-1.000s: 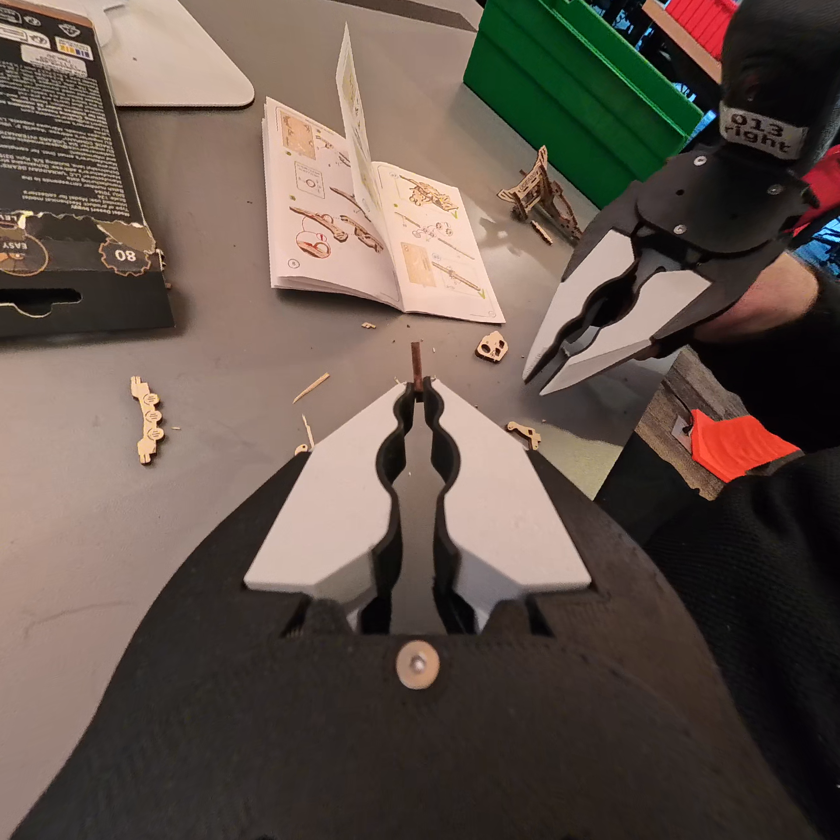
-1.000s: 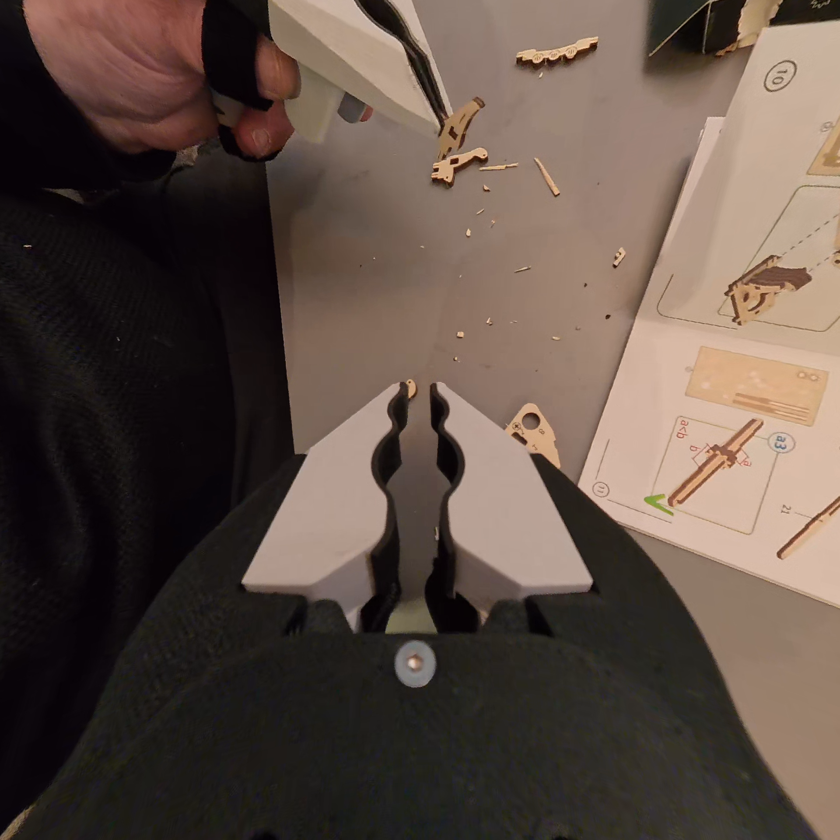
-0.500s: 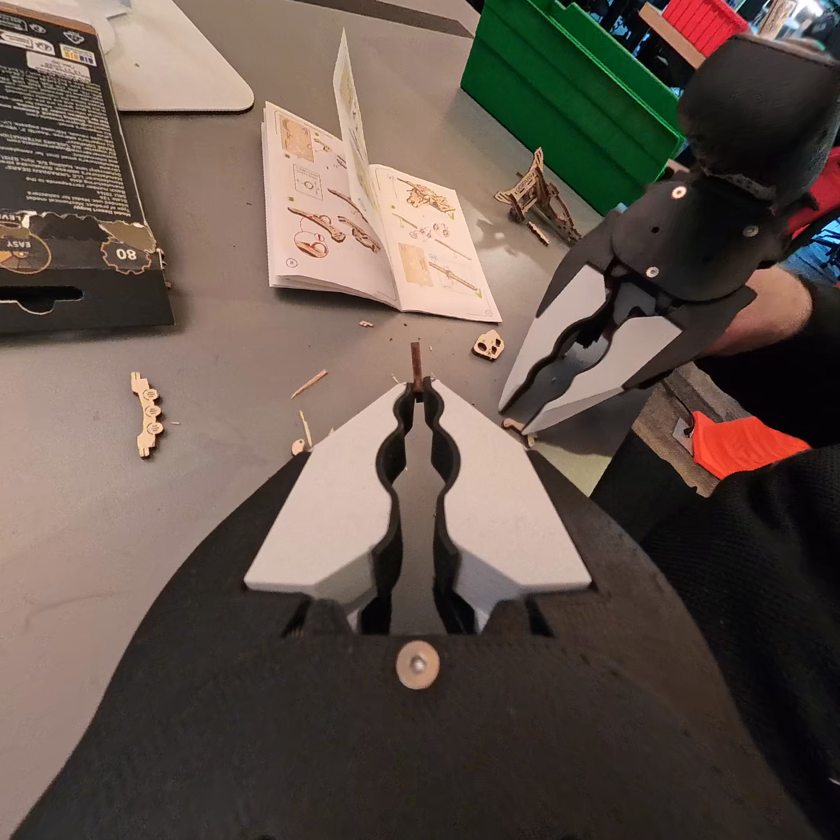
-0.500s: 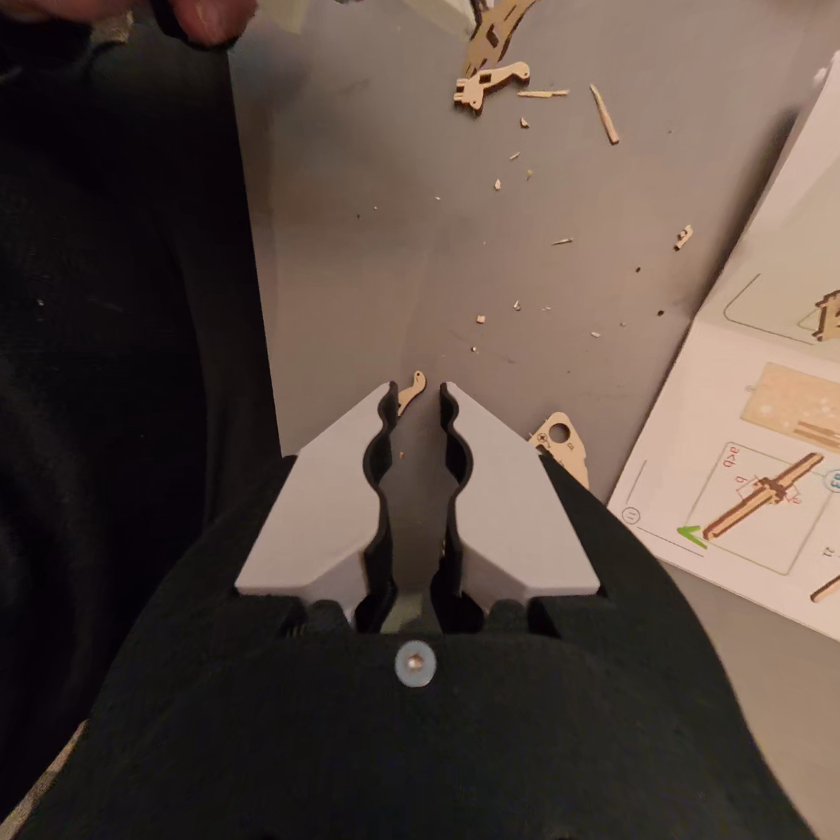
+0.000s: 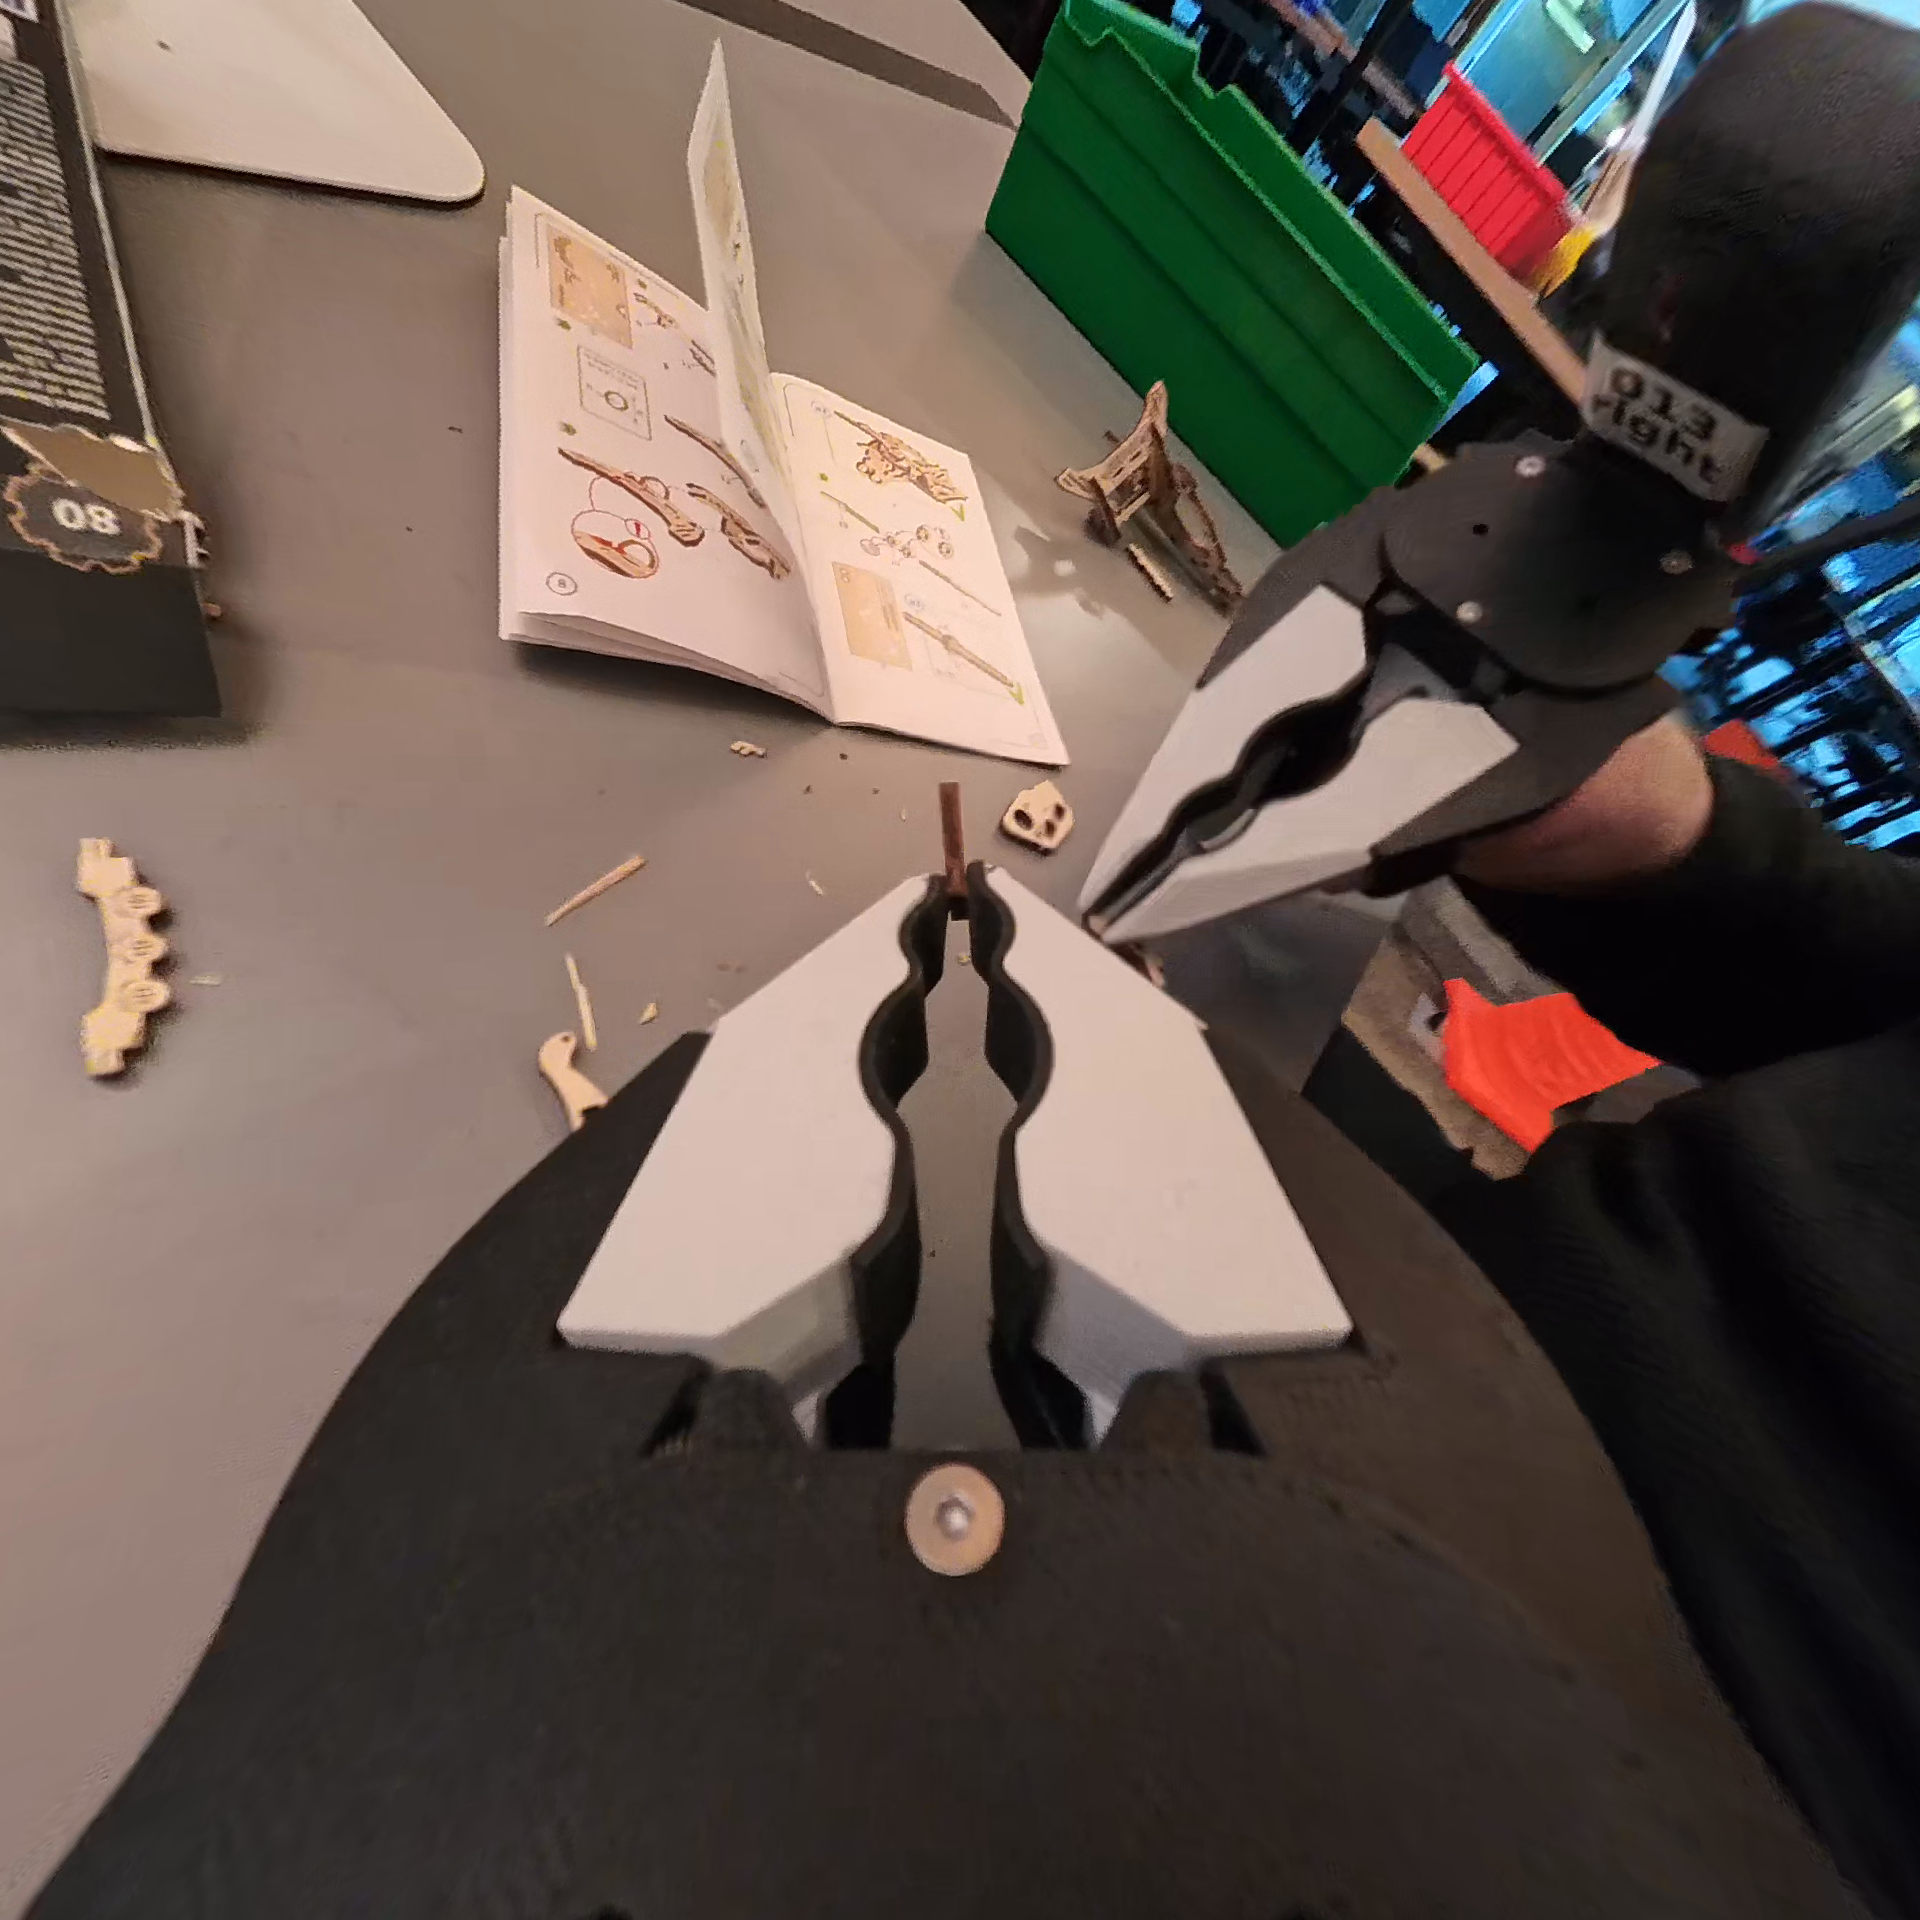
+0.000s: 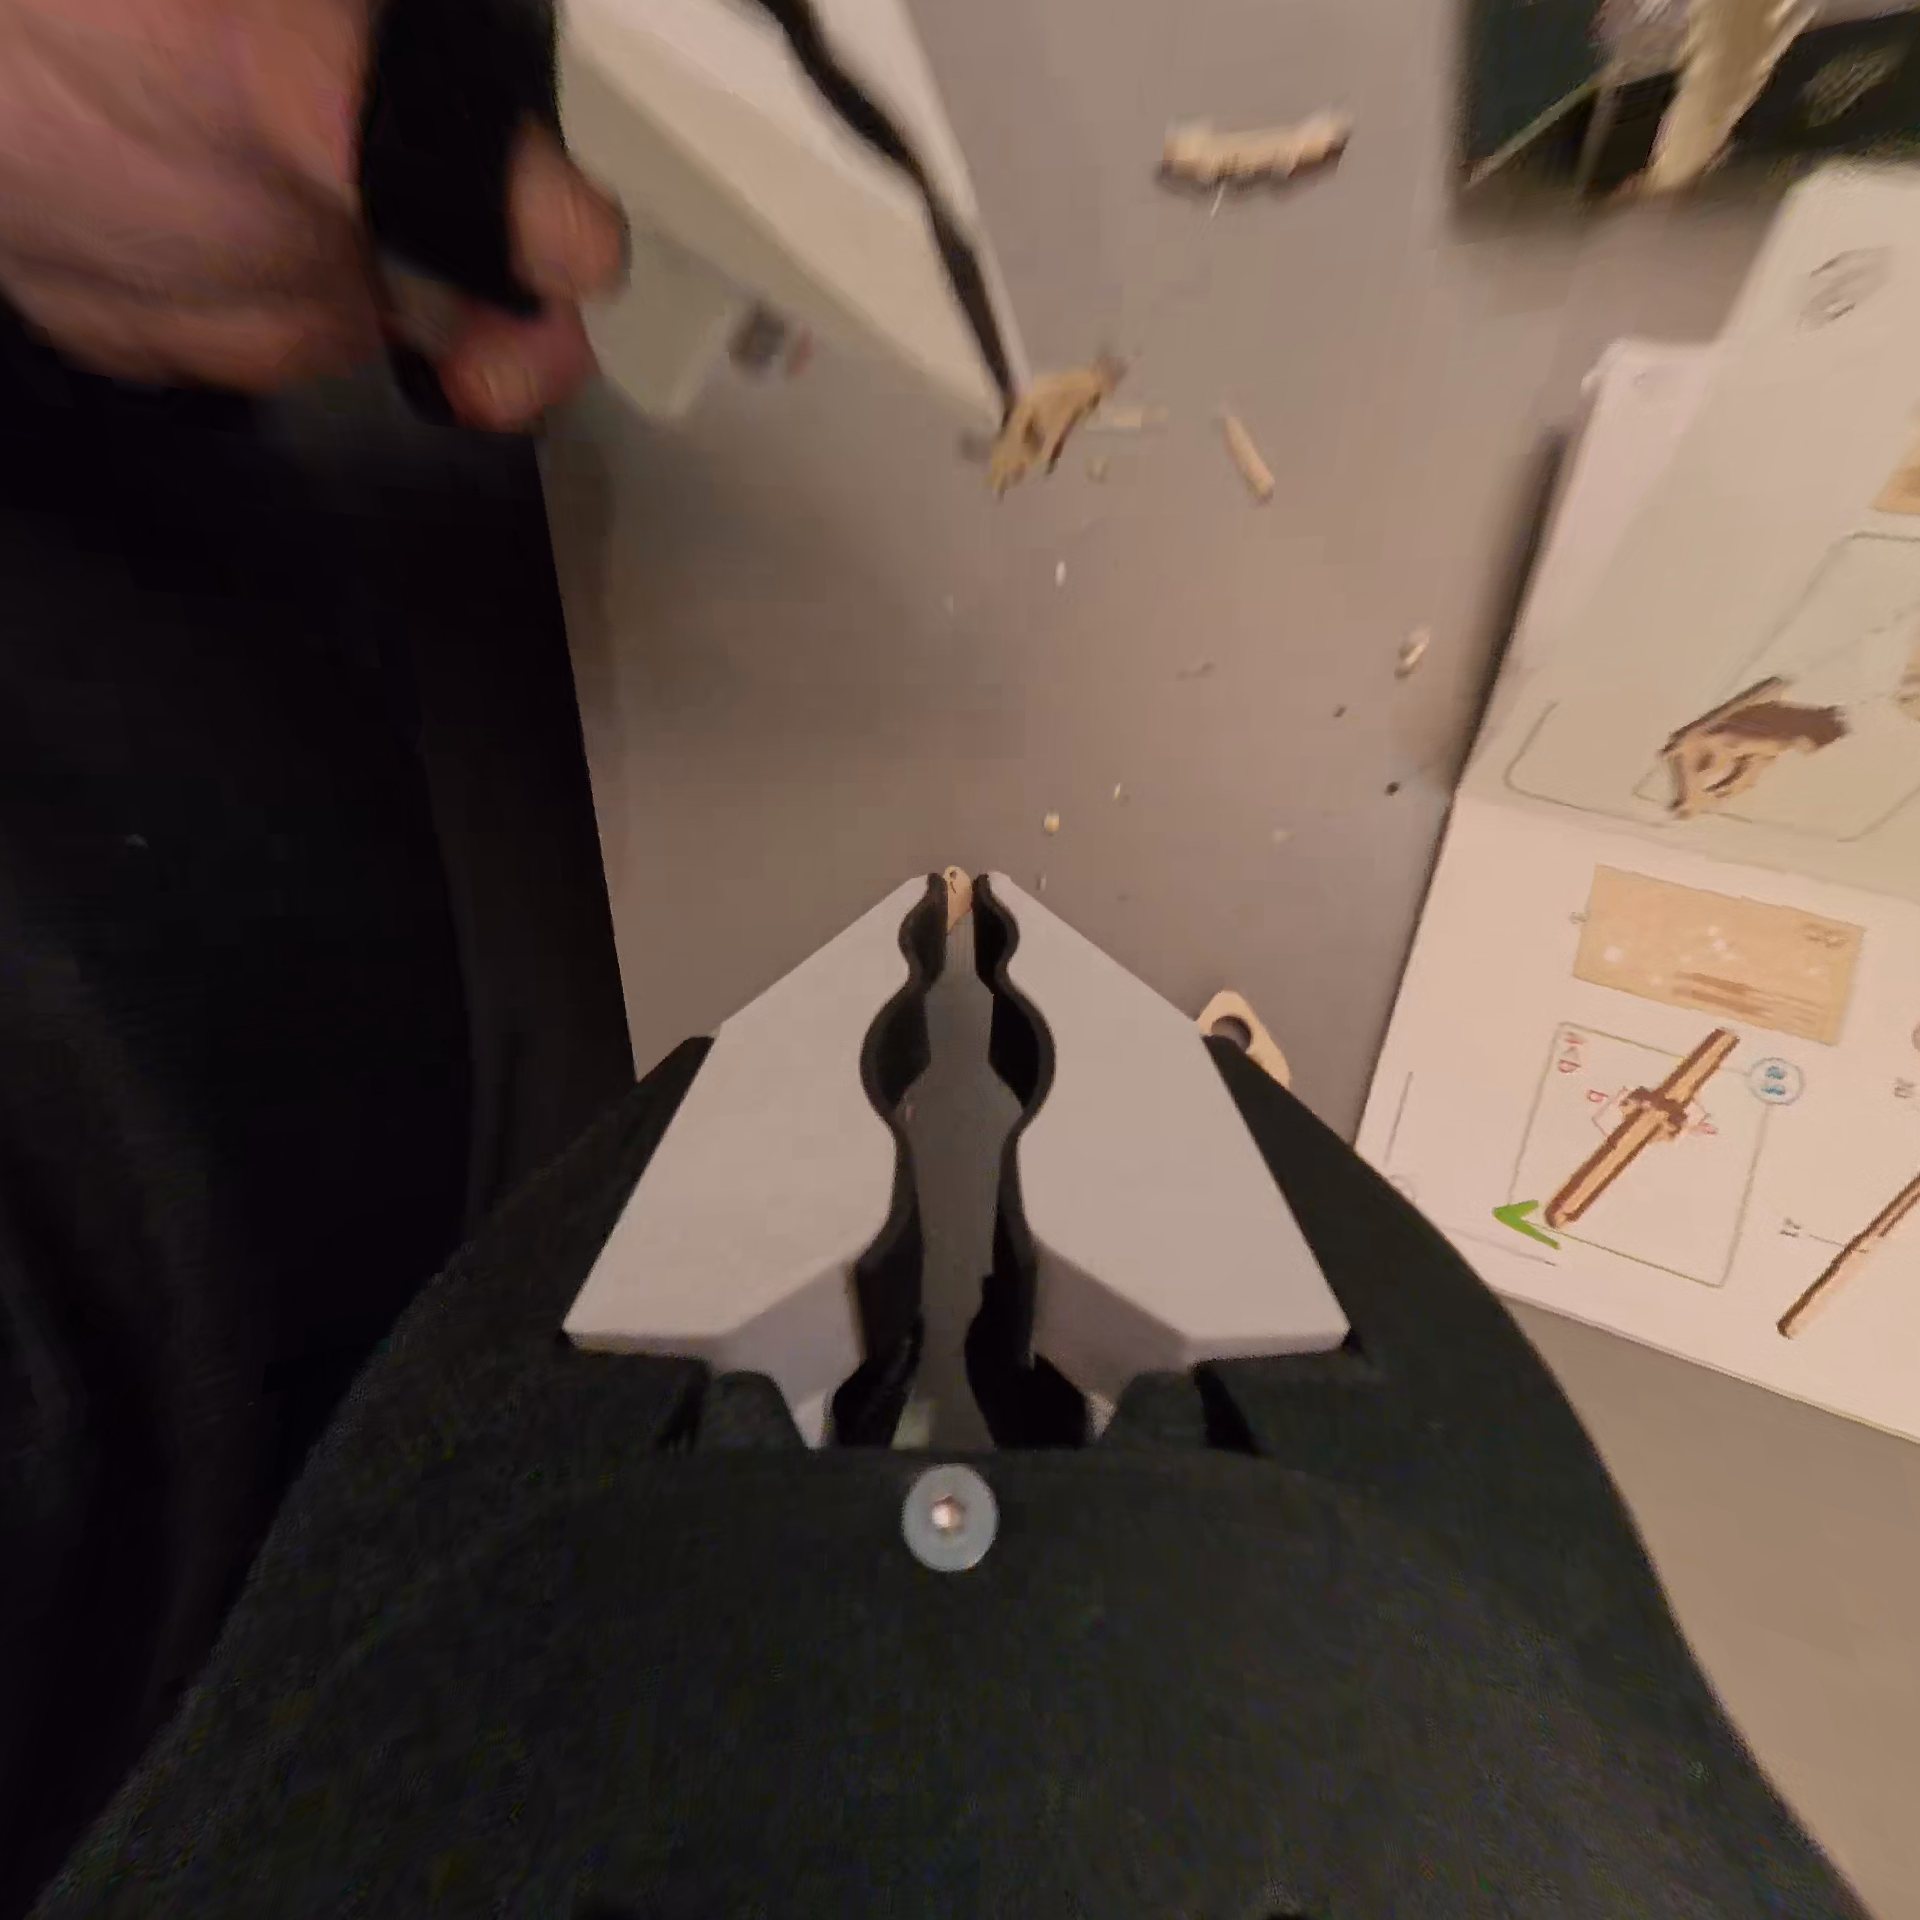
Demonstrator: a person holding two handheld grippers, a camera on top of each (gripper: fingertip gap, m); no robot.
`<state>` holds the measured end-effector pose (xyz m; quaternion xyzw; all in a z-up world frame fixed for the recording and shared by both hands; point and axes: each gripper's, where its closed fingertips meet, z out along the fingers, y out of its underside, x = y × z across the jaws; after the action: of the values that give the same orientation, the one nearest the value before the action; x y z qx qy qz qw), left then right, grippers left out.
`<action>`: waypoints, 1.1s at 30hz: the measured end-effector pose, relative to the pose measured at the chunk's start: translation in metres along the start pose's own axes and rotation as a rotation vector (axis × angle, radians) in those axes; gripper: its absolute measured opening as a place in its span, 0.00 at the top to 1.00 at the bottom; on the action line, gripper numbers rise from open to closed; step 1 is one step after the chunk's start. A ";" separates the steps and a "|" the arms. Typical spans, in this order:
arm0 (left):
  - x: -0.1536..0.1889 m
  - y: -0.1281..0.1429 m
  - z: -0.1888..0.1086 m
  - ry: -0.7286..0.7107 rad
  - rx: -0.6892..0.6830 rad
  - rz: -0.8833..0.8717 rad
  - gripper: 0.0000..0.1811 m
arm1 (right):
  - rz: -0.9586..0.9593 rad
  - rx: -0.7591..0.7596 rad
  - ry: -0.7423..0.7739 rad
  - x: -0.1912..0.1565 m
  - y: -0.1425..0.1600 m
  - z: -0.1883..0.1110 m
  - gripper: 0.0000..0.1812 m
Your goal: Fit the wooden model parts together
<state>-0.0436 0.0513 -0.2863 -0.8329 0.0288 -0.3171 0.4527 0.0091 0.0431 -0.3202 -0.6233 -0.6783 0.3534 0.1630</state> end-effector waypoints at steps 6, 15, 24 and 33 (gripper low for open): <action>0.015 -0.011 0.015 0.124 0.056 -0.156 0.99 | 0.132 0.330 -0.014 0.019 -0.049 -0.032 0.99; 0.029 -0.023 0.033 0.202 0.080 -0.248 0.99 | 0.057 0.469 0.146 0.041 -0.070 -0.046 0.99; 0.032 -0.031 0.039 0.259 0.117 -0.341 0.99 | -0.066 0.447 0.296 0.048 -0.073 -0.048 0.99; 0.032 -0.034 0.043 0.271 0.135 -0.385 0.99 | -0.041 0.456 0.320 0.053 -0.073 -0.049 0.99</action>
<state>-0.0019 0.0918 -0.2609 -0.7406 -0.0913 -0.5077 0.4305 -0.0203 0.1093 -0.2475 -0.6045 -0.5593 0.3904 0.4115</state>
